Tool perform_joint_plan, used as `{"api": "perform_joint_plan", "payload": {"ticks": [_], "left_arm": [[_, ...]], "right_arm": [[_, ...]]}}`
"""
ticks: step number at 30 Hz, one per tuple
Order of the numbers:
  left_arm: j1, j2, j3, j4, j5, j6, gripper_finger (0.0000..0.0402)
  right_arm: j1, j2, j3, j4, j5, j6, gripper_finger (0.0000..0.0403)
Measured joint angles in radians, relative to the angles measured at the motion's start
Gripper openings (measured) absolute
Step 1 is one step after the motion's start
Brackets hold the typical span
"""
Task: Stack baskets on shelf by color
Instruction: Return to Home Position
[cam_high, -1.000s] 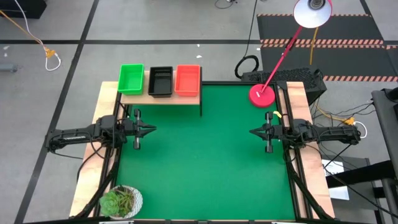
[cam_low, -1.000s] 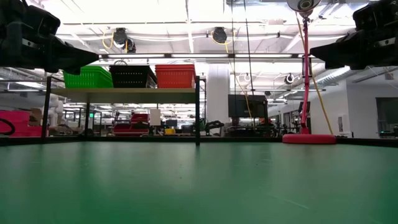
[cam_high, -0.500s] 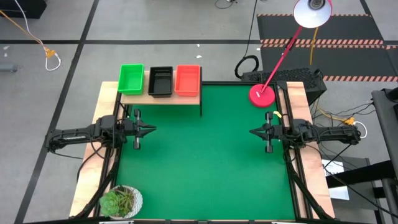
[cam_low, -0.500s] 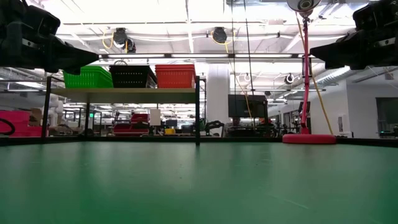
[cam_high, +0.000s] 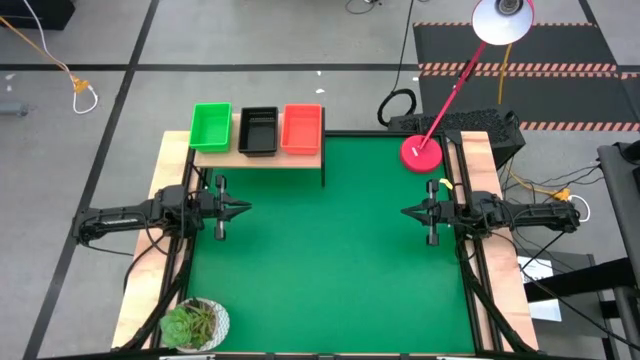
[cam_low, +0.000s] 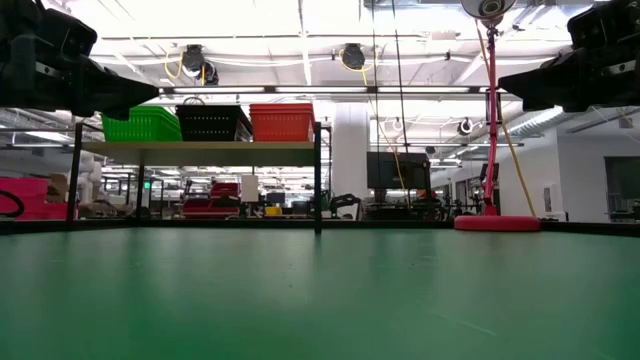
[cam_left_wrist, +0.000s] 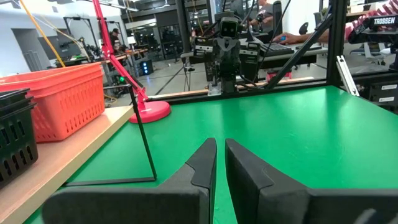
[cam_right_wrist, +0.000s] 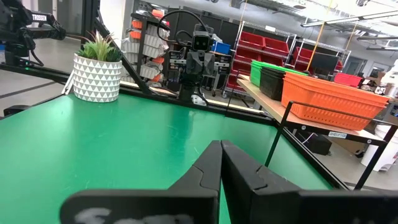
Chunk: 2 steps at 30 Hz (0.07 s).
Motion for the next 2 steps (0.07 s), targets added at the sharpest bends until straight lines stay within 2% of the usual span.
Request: {"api": "perform_joint_plan", "payload": {"ticks": [2], "left_arm": [[0.0,0.0,0.0,0.0,0.0,0.0,0.0037]], "right_arm": [[0.0,0.0,0.0,0.0,0.0,0.0,0.0002]]}}
